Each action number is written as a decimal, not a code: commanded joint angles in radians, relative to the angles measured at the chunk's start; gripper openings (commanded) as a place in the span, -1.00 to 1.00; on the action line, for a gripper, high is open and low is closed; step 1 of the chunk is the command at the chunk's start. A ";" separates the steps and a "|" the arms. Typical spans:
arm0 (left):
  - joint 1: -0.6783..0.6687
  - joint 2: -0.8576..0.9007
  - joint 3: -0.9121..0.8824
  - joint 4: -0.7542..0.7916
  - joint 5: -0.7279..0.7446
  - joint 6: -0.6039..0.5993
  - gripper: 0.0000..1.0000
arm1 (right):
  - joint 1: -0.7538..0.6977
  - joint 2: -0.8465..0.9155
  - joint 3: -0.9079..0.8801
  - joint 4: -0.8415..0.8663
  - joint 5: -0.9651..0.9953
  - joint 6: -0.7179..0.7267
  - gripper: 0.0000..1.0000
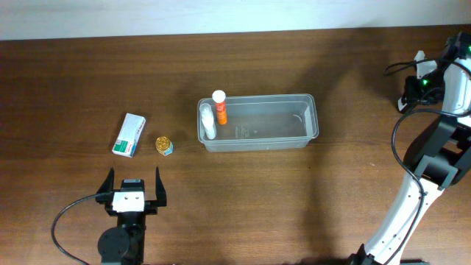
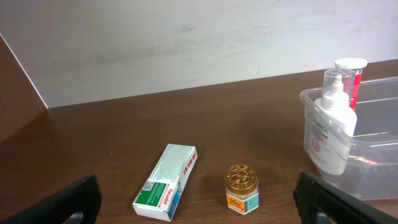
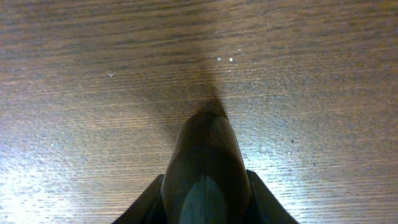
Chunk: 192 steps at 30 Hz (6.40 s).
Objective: Pack container
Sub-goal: 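Grasp the black-capped white bottle with the right gripper, then lift the black-capped bottle and carry it over the container, then lower the black-capped bottle beside the orange tube in the container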
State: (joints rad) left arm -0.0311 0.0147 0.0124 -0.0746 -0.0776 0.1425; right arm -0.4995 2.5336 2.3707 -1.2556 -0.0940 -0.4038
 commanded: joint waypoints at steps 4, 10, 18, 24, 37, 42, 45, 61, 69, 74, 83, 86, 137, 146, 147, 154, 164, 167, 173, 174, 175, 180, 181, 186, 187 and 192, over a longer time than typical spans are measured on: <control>0.006 -0.008 -0.003 -0.002 0.011 0.017 0.99 | 0.000 0.011 -0.010 -0.006 0.001 0.020 -0.50; 0.006 -0.008 -0.003 -0.002 0.011 0.017 0.99 | 0.003 0.003 -0.009 -0.012 -0.028 0.072 -0.60; 0.006 -0.008 -0.003 -0.002 0.011 0.017 0.99 | 0.003 -0.010 0.076 -0.079 -0.131 0.106 -0.63; 0.006 -0.008 -0.003 -0.002 0.011 0.016 0.99 | 0.021 -0.010 0.223 -0.179 -0.225 0.106 -0.63; 0.006 -0.008 -0.003 -0.002 0.011 0.017 0.99 | 0.257 -0.034 0.675 -0.443 -0.272 0.113 -0.60; 0.006 -0.008 -0.003 -0.002 0.011 0.017 0.99 | 0.377 -0.069 0.688 -0.443 -0.241 0.216 -0.60; 0.006 -0.008 -0.003 -0.002 0.011 0.017 0.99 | 0.457 -0.083 0.688 -0.443 -0.190 0.277 -0.60; 0.006 -0.008 -0.003 -0.002 0.011 0.017 0.99 | 0.806 -0.087 0.654 -0.443 -0.083 0.370 -0.60; 0.006 -0.008 -0.003 -0.002 0.011 0.017 0.99 | 0.896 -0.087 0.633 -0.444 -0.075 0.399 -0.60; 0.006 -0.008 -0.003 -0.002 0.011 0.017 0.99 | 0.935 -0.087 0.603 -0.444 -0.075 0.407 -0.60; 0.006 -0.008 -0.003 -0.002 0.011 0.017 0.99 | 1.009 -0.087 0.529 -0.444 -0.077 0.420 -0.60; 0.006 -0.008 -0.003 -0.002 0.011 0.017 0.99 | 1.022 -0.087 0.498 -0.444 -0.053 0.420 -0.60; 0.006 -0.008 -0.003 -0.002 0.011 0.017 0.99 | 0.971 -0.236 0.130 -0.313 0.014 0.500 -0.61; 0.006 -0.008 -0.003 -0.002 0.011 0.017 0.99 | 0.970 -0.236 -0.001 -0.191 -0.026 0.545 -0.62; 0.006 -0.008 -0.003 -0.002 0.011 0.017 0.99 | 0.970 -0.236 -0.010 -0.178 -0.026 0.545 -0.62; 0.006 -0.008 -0.003 -0.002 0.011 0.017 0.99 | 0.970 -0.236 -0.046 -0.095 -0.025 0.595 -0.62; 0.006 -0.008 -0.003 -0.002 0.011 0.016 0.99 | 0.970 -0.236 -0.129 -0.044 0.024 0.631 -0.62; 0.006 -0.008 -0.003 -0.002 0.011 0.017 0.99 | 0.970 -0.236 -0.153 -0.013 0.019 0.650 -0.62; 0.006 -0.008 -0.003 -0.002 0.011 0.016 0.99 | 0.971 -0.236 -0.165 0.031 0.019 0.675 -0.62; 0.006 -0.008 -0.003 -0.002 0.011 0.017 0.99 | 0.971 -0.236 -0.165 0.034 0.019 0.675 -0.62; 0.006 -0.008 -0.003 -0.002 0.011 0.017 0.99 | 0.971 -0.236 -0.165 0.035 0.019 0.678 -0.62; 0.006 -0.008 -0.003 -0.002 0.011 0.017 0.99 | 0.972 -0.236 -0.182 0.054 0.019 0.719 -0.62; 0.006 -0.008 -0.003 -0.002 0.011 0.017 0.99 | 0.972 -0.236 -0.187 0.060 0.019 0.724 -0.62; 0.006 -0.008 -0.003 -0.002 0.011 0.017 0.99 | 0.972 -0.236 -0.191 0.060 0.019 0.727 -0.62; 0.006 -0.008 -0.003 -0.002 0.011 0.017 0.99 | 0.972 -0.236 -0.191 0.060 0.019 0.727 -0.62; 0.006 -0.008 -0.003 -0.002 0.011 0.017 0.99 | 0.983 -0.236 -0.204 0.064 0.019 0.728 -0.62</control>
State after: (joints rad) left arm -0.0311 0.0147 0.0124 -0.0746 -0.0776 0.1425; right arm 0.4747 2.3363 2.1769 -1.1976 -0.0902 0.3141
